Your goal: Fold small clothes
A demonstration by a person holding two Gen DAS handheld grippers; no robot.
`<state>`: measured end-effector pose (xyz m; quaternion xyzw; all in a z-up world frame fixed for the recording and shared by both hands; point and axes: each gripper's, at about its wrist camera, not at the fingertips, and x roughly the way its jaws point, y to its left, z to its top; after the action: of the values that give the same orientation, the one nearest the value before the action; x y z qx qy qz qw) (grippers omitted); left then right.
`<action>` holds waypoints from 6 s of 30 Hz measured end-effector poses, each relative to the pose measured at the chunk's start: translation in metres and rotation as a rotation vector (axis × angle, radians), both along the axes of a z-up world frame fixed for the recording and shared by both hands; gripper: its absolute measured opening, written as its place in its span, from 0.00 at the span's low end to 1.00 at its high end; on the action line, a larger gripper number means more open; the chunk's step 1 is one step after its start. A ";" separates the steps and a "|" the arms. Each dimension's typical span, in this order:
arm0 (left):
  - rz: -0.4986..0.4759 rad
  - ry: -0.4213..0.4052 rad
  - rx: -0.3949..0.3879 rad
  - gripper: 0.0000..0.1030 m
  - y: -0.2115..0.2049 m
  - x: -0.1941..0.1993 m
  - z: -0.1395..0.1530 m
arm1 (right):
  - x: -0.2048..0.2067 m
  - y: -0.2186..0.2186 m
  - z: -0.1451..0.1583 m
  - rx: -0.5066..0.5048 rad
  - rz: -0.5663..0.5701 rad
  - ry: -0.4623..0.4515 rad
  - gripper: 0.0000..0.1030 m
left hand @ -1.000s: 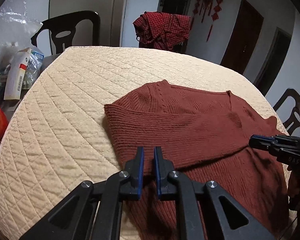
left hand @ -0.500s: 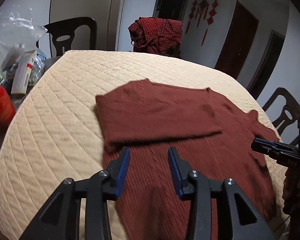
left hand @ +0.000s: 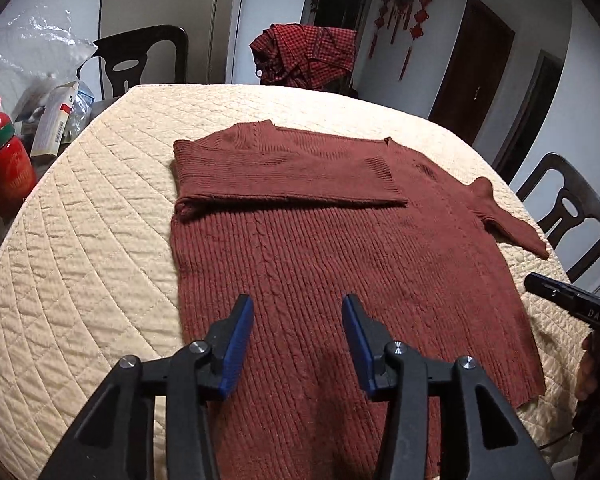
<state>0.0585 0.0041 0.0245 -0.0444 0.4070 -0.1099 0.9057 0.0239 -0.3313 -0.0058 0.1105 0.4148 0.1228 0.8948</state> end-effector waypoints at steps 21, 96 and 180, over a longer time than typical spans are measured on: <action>0.002 -0.013 0.027 0.49 -0.014 0.023 0.002 | 0.020 -0.114 -0.017 0.132 -0.459 0.070 0.34; -0.167 0.083 -0.044 0.06 -0.062 0.097 -0.007 | 0.073 0.013 -0.017 0.193 0.106 0.037 0.17; 0.047 -0.023 0.034 0.15 0.040 0.093 0.000 | 0.097 0.005 -0.009 -0.053 0.058 0.000 0.04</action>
<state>0.1516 0.0440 0.0247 -0.0371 0.3971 -0.0822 0.9134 0.1209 -0.3259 -0.0148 0.0744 0.4208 0.1378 0.8935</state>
